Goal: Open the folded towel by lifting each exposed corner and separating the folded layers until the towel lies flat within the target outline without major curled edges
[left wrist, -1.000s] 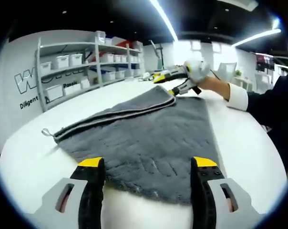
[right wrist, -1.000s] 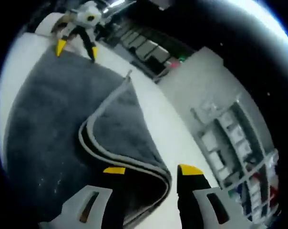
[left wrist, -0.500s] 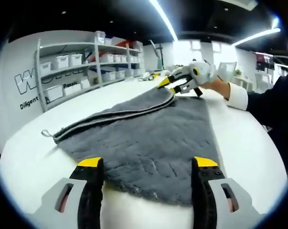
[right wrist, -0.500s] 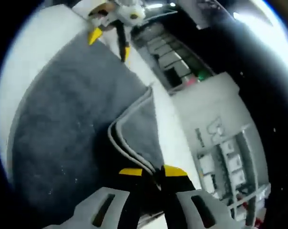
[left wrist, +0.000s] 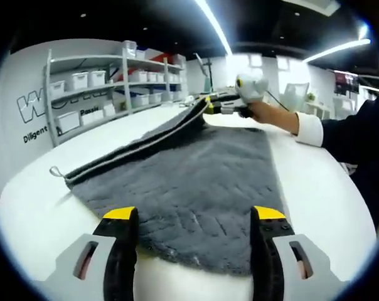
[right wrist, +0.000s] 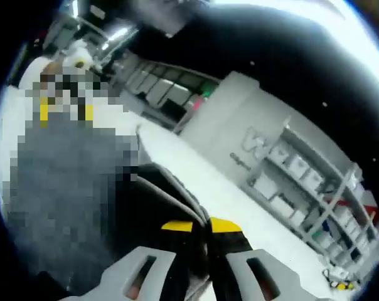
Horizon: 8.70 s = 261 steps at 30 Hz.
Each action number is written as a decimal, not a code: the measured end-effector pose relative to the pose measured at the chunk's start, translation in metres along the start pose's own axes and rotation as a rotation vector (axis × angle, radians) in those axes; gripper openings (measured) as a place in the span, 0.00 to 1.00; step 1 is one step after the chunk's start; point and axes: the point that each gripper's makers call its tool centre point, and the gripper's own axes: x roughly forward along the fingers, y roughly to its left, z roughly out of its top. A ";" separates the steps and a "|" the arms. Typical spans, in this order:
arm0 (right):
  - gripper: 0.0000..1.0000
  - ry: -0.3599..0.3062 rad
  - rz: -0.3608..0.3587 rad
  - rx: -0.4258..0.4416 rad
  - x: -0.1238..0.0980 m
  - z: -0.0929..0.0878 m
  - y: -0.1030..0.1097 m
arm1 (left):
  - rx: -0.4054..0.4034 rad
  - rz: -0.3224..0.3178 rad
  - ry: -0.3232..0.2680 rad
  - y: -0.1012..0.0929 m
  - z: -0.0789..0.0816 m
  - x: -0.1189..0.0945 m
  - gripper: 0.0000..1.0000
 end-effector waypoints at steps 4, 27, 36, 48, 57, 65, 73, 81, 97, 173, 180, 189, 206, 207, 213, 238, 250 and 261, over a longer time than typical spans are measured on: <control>0.01 0.020 -0.041 0.081 0.006 -0.009 -0.011 | 0.005 -0.002 -0.004 -0.001 0.000 0.001 0.71; 0.04 0.085 -0.083 0.212 0.038 -0.049 -0.040 | -0.008 -0.008 0.006 -0.003 -0.002 0.004 0.65; 0.07 0.109 -0.107 0.231 0.048 -0.065 -0.058 | -0.015 -0.009 0.001 -0.005 -0.001 0.007 0.65; 0.03 0.138 -0.130 0.218 0.044 -0.072 -0.066 | 0.004 0.003 0.005 -0.004 0.001 0.006 0.65; 0.10 0.114 -0.004 0.317 0.035 -0.051 -0.036 | -0.015 0.025 -0.003 0.001 0.003 0.001 0.70; 0.22 0.184 0.072 0.443 0.020 -0.054 -0.013 | -0.057 0.025 -0.004 0.006 0.002 -0.003 0.74; 0.30 0.256 0.078 0.510 0.019 -0.071 -0.003 | -0.064 -0.024 -0.001 -0.009 0.003 0.004 0.84; 0.28 0.279 0.085 0.501 0.022 -0.075 0.000 | -0.046 -0.019 0.019 -0.007 -0.002 0.007 0.80; 0.26 0.324 0.094 0.490 0.009 -0.080 -0.002 | -0.053 -0.031 0.008 -0.016 -0.001 0.013 0.75; 0.08 0.329 0.119 0.558 -0.064 -0.109 -0.055 | -0.031 -0.074 -0.049 -0.078 0.025 0.048 0.73; 0.08 0.361 0.147 0.560 -0.061 -0.117 -0.042 | -0.033 -0.076 -0.050 -0.080 0.026 0.051 0.76; 0.00 0.323 0.157 0.578 -0.066 -0.100 -0.035 | -0.032 -0.067 -0.050 -0.080 0.025 0.053 0.77; 0.00 0.184 0.161 0.585 -0.066 -0.046 -0.025 | -0.094 -0.094 -0.086 -0.078 0.031 0.051 0.78; 0.00 0.175 0.162 0.588 -0.064 -0.044 -0.027 | -0.103 -0.093 -0.089 -0.078 0.031 0.050 0.78; 0.00 0.123 0.152 0.686 -0.048 -0.037 -0.036 | -0.144 -0.090 -0.117 -0.075 0.036 0.047 0.78; 0.00 -0.073 0.312 0.998 -0.039 0.026 0.001 | -0.362 -0.110 -0.370 -0.053 0.078 0.020 0.90; 0.00 -0.087 0.347 0.971 -0.036 0.039 0.009 | -0.323 -0.032 -0.372 -0.034 0.075 0.013 0.80; 0.00 -0.077 0.373 0.939 -0.034 0.045 0.026 | -0.295 -0.007 -0.412 -0.023 0.081 0.003 0.56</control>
